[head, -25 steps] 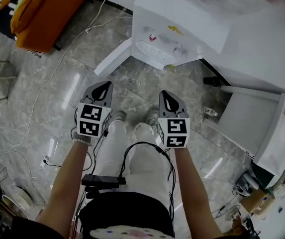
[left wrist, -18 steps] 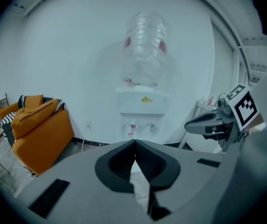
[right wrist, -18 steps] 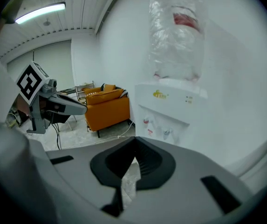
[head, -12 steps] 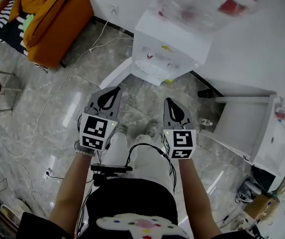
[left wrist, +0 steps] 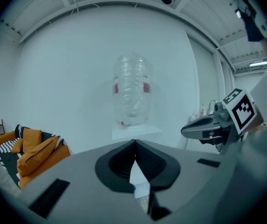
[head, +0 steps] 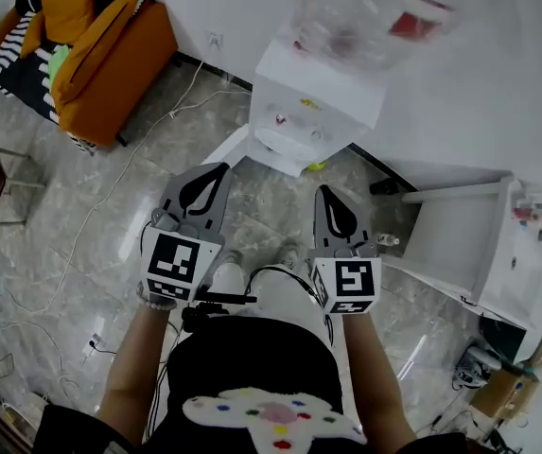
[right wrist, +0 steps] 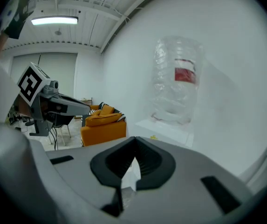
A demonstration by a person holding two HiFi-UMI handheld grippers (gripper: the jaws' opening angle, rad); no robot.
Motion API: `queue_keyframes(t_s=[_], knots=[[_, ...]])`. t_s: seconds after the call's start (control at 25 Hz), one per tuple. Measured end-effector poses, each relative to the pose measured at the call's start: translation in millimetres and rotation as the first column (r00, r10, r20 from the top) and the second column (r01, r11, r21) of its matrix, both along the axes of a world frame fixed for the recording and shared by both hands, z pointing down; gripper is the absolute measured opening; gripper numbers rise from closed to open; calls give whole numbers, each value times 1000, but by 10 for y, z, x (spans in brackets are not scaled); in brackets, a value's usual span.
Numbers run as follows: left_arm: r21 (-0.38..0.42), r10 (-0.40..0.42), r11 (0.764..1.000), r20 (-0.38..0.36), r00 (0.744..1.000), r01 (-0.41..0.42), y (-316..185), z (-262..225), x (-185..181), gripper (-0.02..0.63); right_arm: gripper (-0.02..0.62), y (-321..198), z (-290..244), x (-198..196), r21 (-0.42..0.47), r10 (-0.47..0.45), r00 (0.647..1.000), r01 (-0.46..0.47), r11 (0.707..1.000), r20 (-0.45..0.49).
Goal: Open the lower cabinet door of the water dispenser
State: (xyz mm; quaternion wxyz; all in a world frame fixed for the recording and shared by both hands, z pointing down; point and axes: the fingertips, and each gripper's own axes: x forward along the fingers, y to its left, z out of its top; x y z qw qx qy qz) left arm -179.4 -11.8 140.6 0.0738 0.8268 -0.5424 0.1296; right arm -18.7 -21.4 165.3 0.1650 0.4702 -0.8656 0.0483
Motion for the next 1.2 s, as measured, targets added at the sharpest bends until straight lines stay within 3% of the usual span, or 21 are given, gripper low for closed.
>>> queue_keyframes(t_s=[0.44, 0.8, 1.2], knots=[[95, 35, 995, -8, 999, -35, 214, -535, -42, 12, 5, 264, -508, -8, 86, 4, 999, -7, 996, 32], [98, 24, 995, -53, 998, -19, 310, -616, -115, 12, 5, 329, -770, 91, 146, 18, 1000, -20, 989, 14], [114, 45, 993, -51, 998, -39, 362, -681, -80, 12, 5, 340, -907, 17, 171, 16, 999, -21, 985, 28]])
